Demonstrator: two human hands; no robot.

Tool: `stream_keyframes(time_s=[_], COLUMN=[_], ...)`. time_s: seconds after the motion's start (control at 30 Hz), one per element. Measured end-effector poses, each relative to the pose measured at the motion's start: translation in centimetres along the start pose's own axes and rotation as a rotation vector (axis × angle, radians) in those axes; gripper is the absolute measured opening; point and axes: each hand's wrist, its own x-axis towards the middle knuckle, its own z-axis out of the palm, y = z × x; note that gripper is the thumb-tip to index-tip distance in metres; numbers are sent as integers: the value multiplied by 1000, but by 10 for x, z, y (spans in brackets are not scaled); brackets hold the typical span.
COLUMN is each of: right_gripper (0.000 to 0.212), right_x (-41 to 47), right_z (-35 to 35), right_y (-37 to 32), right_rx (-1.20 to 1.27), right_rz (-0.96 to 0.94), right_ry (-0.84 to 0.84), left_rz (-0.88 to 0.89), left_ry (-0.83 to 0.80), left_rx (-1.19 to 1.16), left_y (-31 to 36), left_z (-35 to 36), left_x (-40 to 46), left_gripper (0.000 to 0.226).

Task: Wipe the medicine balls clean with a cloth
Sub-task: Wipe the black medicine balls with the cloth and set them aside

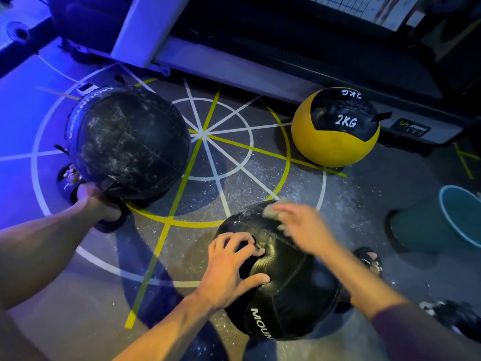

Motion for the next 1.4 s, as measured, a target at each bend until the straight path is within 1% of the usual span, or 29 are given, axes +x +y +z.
stream_keyframes(time_s=[0.07,0.1,0.13,0.17,0.23,0.27,0.3,0.33,0.4,0.43,0.47,0.5,0.6,0.63,0.67,0.77,0.8,0.83,0.9,0.93,0.97,1.03,1.1,1.13,1.17,1.23,1.27,1.33,1.4], right_gripper=[36,37,35,33,33,33,33,33,36,38,40,40,36,35,34,34,34,35,34,34,34,33,32,32,31,30,27,23,27], right_x=[-24,-25,-21,-10,13,20,23,22,7,4,7,14,26,23,17,-3,-8,-10,-13,-16,-21,-34,-48,-56,-63,-75,-79,-85,-86], right_z=[17,19,15,9,-7,-9,-6,3,18,18,12,2,-28,-28,-23,-1,2,3,-4,-9,-14,-22,-27,-26,-23,-16,-12,-6,-4], right_y=[-26,-27,-22,-10,7,10,7,-1,-23,-25,-18,-6,33,39,37,21,20,24,38,45,53,74,101,113,124,130,127,128,127], right_rx=[-87,-104,-102,-102,-100,-97,-102,-123,-201,-223,-229,-226,-196,-166,-153,-118,-124,-130,-111,-90,-73,-58,-6,30,57,136,186,247,245], right_rz=[-169,-215,-215,-154,75,164,179,122,-64,-127,-141,-70,271,311,281,99,76,83,190,253,300,402,547,628,693,740,732,735,745], right_ry=[-163,-162,-120,-50,117,156,136,69,-90,-130,-142,-129,43,71,87,87,91,113,197,232,267,316,335,335,331,354,367,410,450], left_rz=[4,3,4,6,6,10,19,30,49,51,50,50,56,61,65,80,95,111,115,71,-13,-278,-589,-751,-909,-1161,-1220,-1236,-1218], left_ry=[-2,-5,-10,-11,-10,-8,3,16,32,36,34,27,1,-8,-16,-20,-24,-30,-27,-4,25,31,-7,-32,-73,-193,-253,-315,-311], left_rx=[21,29,24,11,8,7,2,-5,0,5,9,11,10,7,1,8,13,16,25,29,23,-26,-137,-238,-373,-655,-751,-877,-921], left_y=[0,-1,-1,-1,0,1,2,2,1,0,0,1,3,4,4,4,3,2,-3,-7,-13,-25,-30,-30,-27,-21,-19,-19,-15], left_z=[1,1,1,1,2,4,6,7,9,9,9,9,11,12,13,14,12,9,2,-2,-7,-15,-19,-20,-19,-14,-11,-5,-6], left_x=[-2,-2,-2,-2,2,4,5,5,4,4,4,3,3,3,3,3,4,4,1,-1,-3,-8,-12,-13,-15,-20,-22,-21,-14], left_gripper=[50,49,48,47,47,46,46,46,45,45,45,45,46,46,46,46,45,44,45,47,51,67,94,104,108,104,104,108,94])
